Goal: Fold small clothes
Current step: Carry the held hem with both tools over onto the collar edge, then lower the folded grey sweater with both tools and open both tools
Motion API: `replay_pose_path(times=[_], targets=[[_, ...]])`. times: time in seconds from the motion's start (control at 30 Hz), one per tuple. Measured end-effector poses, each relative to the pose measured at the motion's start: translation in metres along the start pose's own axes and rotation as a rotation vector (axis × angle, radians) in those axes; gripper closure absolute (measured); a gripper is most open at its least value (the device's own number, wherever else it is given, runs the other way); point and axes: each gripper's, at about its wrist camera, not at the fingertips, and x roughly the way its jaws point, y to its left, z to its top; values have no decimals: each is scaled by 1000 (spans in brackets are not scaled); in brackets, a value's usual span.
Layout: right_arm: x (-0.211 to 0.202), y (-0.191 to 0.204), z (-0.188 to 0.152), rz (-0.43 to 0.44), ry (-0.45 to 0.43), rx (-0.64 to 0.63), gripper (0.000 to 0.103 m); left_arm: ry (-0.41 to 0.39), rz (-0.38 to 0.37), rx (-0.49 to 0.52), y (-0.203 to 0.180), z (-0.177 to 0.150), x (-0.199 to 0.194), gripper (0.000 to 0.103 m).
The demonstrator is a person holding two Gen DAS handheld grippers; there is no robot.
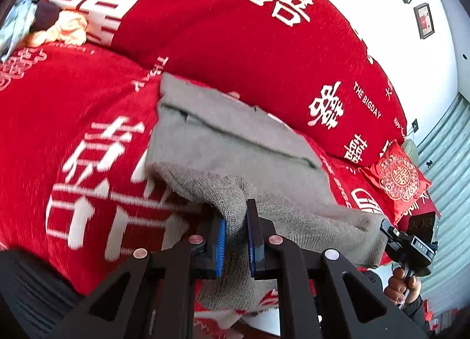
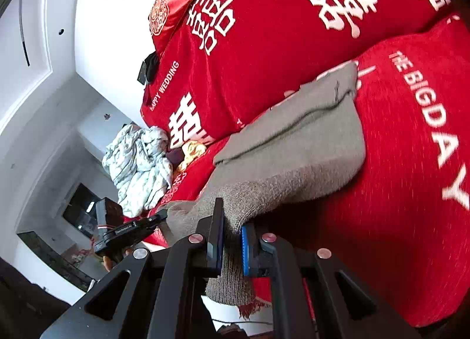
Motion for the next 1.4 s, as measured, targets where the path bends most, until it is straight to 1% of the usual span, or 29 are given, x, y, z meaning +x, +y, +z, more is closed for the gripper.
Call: replay_pose_path(times=[0.1,0.27,0.4,0.5,0.7,0.9,1.13,1.4], targets=[[-2,0,12,-23,-20,-1,93,-2,35,6,-5,14,6,90],[14,4,35,-168,-10,-17,93,24,117,12,-13,34,28,90],[23,9,50,-211,3,-42,93,53,208,31,-20,45,48,90],[31,12,60,-248,15,-59,93,70,254,59,-24,51,59,90],[44,13,77,-320,22,-76,93,78,284,67,-28,66,72,90],[58,13,87,-388,31,-94,93,72,333,107,-34,75,82,90],[70,14,101,-424,29,-105,93,77,338,104,-31,87,90,90],[83,17,115,-460,30,-123,93,69,334,100,-30,108,95,90]])
